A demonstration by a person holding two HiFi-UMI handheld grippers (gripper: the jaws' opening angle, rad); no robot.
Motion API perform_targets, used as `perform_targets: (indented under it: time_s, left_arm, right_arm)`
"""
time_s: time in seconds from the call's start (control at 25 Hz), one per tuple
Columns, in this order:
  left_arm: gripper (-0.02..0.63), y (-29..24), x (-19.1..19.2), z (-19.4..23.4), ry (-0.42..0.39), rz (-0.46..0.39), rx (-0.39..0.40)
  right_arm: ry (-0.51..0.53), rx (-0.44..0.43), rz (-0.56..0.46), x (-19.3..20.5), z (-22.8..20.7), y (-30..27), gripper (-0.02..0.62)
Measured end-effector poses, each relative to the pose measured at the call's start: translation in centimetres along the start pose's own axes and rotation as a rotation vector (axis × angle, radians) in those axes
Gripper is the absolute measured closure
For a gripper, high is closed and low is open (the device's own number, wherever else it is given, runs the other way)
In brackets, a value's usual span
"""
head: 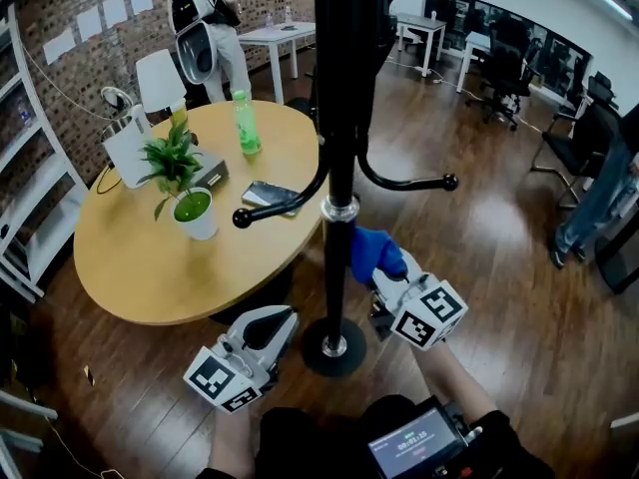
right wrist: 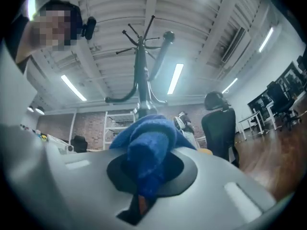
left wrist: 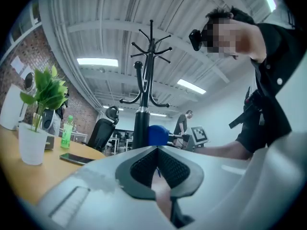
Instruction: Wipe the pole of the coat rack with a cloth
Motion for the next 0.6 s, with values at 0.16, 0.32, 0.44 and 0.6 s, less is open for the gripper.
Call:
perform_targets:
  time_s: [0.16,0.32,0.44,0.6]
  left_arm:
    - [0.614,-1.8,-8.5,-3.4,0.042,0.035,0.053]
    - [0.614,-2.8,-16.3,-7.2,0.066,0.023,0.097]
    - [0.614,-3.3,-21.5,-9.1,0.058,-0.014,0.105]
    - [0.614,-2.9,-25.6,-11.3,0.033,-0.052,0.151]
  right_arm:
    - [-0.041,-0.062,-0.010,-8.8,4.7,1.8,0.577]
    - [-0.008,-0.067,0.001,-17.9,8.7,4.1,0.577]
    - [0.037,-0.057,-0.016,-24.0,10.1,5.3,0.577]
    - [0.073,-0.047,-0.096,-29.6,12.1,6.2,0.577]
Point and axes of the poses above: the fingertips, and each gripper's own axes: y backward along the fingers, z to its left, x out of its underside, the point moved 10 cm from there along y, backward along the fingers, and after that the axes turned 6 degrees about y, right-handed, at the moved point
